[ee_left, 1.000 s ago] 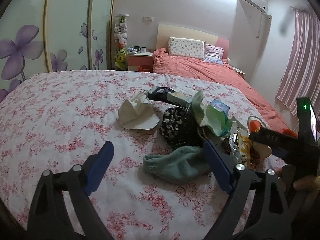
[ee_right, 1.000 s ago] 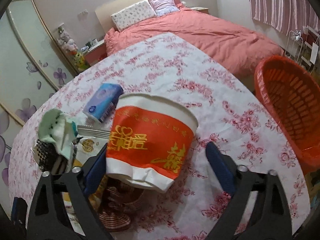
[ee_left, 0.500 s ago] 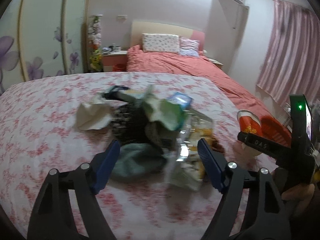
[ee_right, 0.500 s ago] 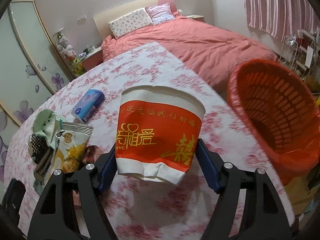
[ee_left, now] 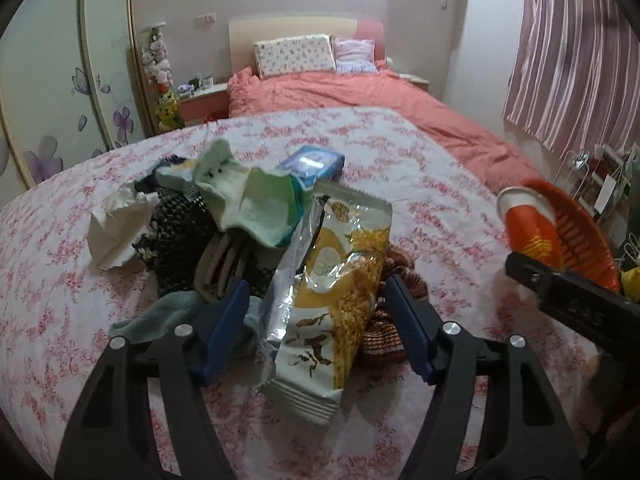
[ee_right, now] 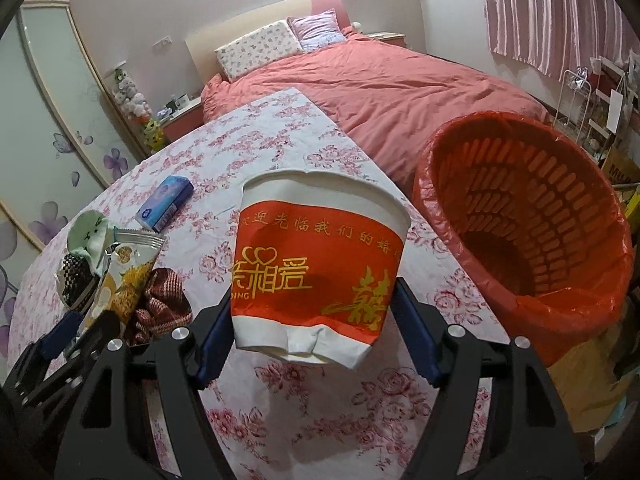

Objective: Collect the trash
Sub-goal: 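Carry the cup and snack bag over the orange basket and open both tools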

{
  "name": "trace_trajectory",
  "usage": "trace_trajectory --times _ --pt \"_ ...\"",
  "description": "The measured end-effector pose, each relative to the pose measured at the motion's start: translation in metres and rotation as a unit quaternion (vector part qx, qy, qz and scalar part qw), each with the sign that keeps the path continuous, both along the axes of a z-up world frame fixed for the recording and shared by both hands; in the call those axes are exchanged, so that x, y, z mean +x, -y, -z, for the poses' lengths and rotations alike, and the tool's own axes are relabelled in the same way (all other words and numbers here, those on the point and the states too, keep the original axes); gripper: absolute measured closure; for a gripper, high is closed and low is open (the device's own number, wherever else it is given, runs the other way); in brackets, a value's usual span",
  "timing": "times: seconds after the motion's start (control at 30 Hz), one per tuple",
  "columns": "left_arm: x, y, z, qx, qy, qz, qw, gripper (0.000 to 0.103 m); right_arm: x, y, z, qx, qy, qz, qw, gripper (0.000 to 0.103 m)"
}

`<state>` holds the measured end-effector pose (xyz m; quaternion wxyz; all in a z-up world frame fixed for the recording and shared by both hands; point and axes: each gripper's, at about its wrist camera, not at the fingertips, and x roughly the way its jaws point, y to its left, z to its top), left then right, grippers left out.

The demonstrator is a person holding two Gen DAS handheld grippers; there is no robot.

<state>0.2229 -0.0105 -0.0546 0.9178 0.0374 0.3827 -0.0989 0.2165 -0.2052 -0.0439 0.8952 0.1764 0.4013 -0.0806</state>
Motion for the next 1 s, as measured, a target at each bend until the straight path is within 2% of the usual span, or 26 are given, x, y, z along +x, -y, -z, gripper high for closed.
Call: trace_trajectory --times 0.27,0.73,1.0 --pt "0.003 0.002 0.008 -0.008 -0.025 0.012 0.9996 0.057 -0.005 0.002 -0.001 0.003 0.004 -0.003 1.000 0.030" --pt "-0.015 0.008 -0.028 -0.023 0.014 0.023 0.9994 0.059 -0.027 0.013 -0.023 0.001 0.037 0.002 0.999 0.030" --pt "-0.023 0.038 -0.050 -0.038 0.028 0.051 0.9976 0.059 -0.044 0.039 -0.035 -0.017 0.061 0.023 0.998 0.030"
